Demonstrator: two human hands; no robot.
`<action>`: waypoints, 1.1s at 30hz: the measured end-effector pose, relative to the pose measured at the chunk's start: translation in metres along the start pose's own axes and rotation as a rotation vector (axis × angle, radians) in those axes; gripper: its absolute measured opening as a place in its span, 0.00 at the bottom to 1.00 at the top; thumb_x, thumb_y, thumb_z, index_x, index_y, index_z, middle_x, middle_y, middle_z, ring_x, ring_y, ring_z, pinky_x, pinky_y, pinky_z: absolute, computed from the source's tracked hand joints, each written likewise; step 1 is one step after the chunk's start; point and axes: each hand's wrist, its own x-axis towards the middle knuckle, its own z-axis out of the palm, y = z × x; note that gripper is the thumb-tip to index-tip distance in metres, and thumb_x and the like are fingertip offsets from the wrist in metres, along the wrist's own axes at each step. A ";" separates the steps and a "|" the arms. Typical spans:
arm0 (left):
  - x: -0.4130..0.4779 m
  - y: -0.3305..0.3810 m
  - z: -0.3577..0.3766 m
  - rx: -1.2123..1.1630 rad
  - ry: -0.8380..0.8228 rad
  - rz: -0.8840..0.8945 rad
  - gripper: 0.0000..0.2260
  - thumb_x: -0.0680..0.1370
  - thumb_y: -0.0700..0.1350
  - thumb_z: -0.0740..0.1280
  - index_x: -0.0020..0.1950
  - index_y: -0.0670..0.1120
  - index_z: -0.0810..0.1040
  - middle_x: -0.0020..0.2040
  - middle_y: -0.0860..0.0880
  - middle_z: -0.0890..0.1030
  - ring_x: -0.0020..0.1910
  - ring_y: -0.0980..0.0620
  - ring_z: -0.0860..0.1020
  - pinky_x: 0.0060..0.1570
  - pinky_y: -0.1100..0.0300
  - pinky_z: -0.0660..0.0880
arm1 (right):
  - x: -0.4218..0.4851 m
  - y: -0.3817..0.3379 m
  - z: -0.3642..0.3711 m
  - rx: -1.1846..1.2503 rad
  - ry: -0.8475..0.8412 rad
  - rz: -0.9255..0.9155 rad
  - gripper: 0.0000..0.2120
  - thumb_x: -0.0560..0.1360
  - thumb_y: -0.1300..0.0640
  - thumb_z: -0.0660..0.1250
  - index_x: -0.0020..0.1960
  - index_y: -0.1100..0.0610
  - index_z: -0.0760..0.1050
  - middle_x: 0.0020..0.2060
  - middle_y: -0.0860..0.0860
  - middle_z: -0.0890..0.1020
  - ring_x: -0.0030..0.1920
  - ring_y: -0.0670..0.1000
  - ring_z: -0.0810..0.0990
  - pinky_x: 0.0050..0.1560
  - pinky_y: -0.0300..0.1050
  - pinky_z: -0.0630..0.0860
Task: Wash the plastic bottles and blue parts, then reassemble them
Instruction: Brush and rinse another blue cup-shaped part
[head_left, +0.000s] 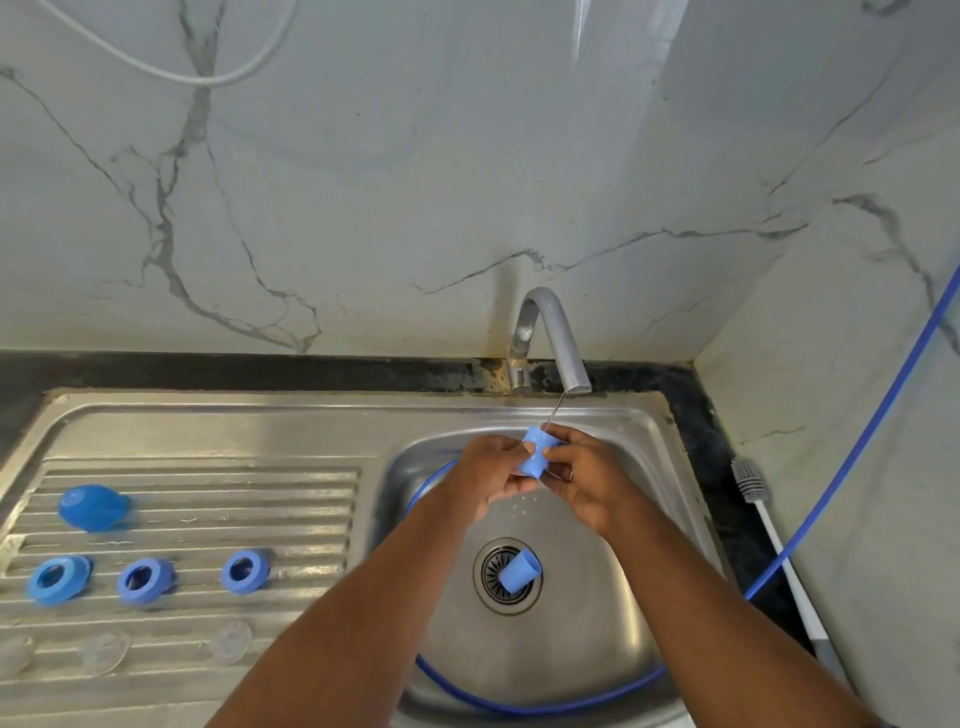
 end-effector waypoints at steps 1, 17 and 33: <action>0.000 -0.002 -0.002 0.010 0.000 0.034 0.13 0.80 0.41 0.70 0.63 0.37 0.78 0.58 0.36 0.83 0.52 0.45 0.84 0.43 0.60 0.83 | -0.001 0.000 -0.001 0.009 -0.011 -0.004 0.16 0.79 0.71 0.59 0.61 0.59 0.78 0.54 0.60 0.83 0.50 0.56 0.83 0.48 0.47 0.80; -0.005 0.001 -0.009 0.016 -0.042 0.050 0.14 0.81 0.46 0.69 0.64 0.39 0.78 0.57 0.40 0.84 0.55 0.45 0.84 0.49 0.57 0.83 | -0.010 -0.001 -0.012 -0.104 -0.126 -0.117 0.23 0.74 0.79 0.63 0.60 0.57 0.78 0.60 0.58 0.80 0.59 0.57 0.81 0.55 0.47 0.81; 0.002 -0.004 -0.021 0.114 0.182 -0.065 0.04 0.82 0.43 0.67 0.55 0.46 0.80 0.52 0.46 0.82 0.48 0.49 0.79 0.46 0.52 0.75 | -0.009 -0.004 0.005 -0.816 0.148 -0.465 0.15 0.71 0.60 0.77 0.55 0.55 0.79 0.47 0.49 0.82 0.47 0.50 0.80 0.46 0.40 0.72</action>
